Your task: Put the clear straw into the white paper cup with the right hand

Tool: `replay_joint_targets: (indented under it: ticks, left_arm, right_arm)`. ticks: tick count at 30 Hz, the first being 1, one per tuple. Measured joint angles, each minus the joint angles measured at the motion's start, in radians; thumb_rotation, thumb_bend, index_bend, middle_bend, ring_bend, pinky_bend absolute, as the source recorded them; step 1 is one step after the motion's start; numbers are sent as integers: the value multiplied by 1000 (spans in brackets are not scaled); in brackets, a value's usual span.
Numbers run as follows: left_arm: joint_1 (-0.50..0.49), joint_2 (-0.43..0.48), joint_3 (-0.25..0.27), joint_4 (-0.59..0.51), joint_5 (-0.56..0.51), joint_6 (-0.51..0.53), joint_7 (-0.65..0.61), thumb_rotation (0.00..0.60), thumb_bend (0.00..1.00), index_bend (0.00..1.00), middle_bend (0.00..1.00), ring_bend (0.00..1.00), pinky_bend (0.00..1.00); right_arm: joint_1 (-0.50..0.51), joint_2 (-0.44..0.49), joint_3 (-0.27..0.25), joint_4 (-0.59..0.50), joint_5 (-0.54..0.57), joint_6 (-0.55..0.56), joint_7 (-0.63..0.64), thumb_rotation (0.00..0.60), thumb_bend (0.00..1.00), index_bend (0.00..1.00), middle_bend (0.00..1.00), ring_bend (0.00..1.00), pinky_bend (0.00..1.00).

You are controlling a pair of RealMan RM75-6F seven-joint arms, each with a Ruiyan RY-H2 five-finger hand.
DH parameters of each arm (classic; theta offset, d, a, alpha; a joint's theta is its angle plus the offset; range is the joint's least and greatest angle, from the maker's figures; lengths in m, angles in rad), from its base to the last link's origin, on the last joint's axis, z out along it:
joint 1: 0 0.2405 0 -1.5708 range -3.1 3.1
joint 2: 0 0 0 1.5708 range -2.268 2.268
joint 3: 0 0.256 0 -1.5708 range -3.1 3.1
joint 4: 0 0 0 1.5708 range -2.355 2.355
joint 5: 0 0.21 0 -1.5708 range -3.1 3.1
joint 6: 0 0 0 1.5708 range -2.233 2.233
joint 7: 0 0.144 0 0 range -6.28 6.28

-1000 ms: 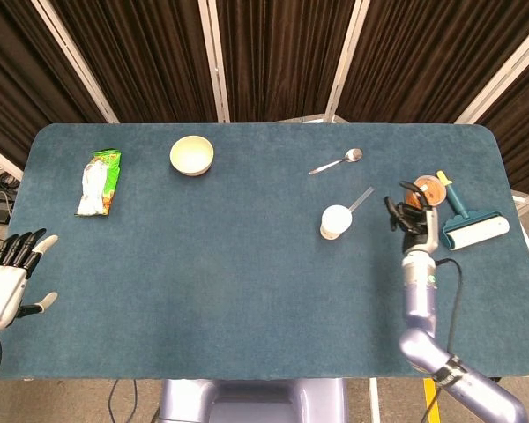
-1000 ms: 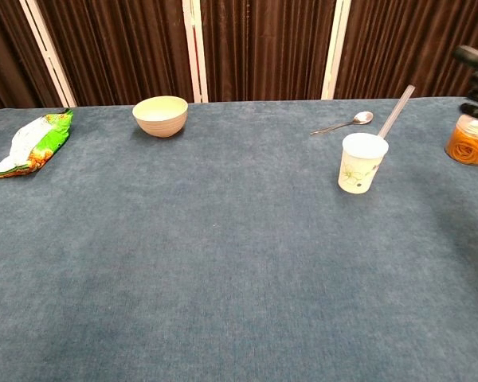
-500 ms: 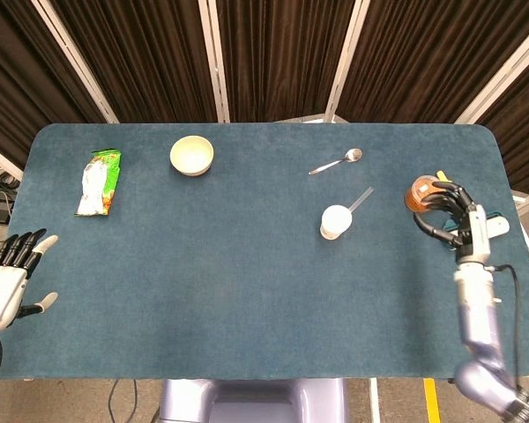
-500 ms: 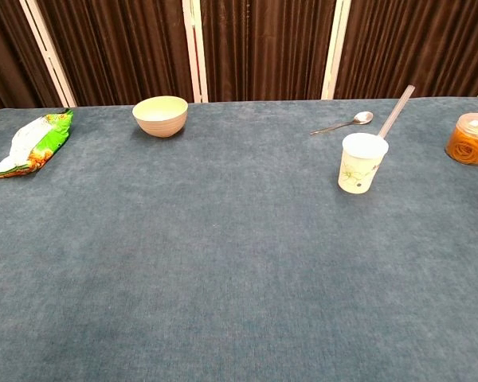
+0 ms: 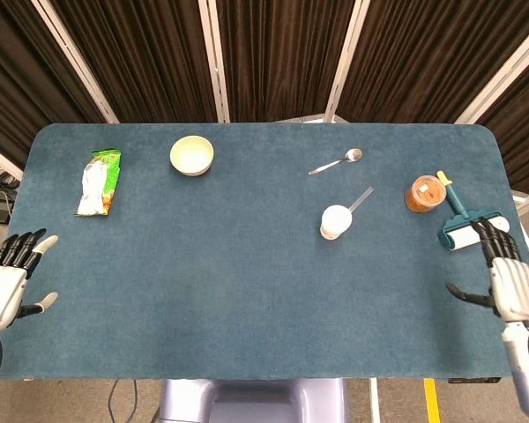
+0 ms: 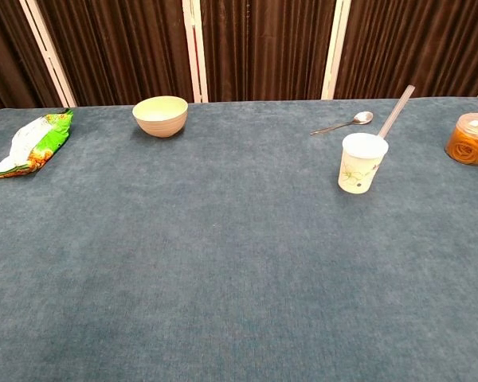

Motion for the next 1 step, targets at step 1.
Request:
replay_joint_targets:
  ticks: [1]
  left_arm:
    - [0,0,0,0,1,0,-1,600,239,115,0,0,0]
  right_arm:
    - [-2,-1,-6,3,4,11,-18,600,127,15,0,0,0]
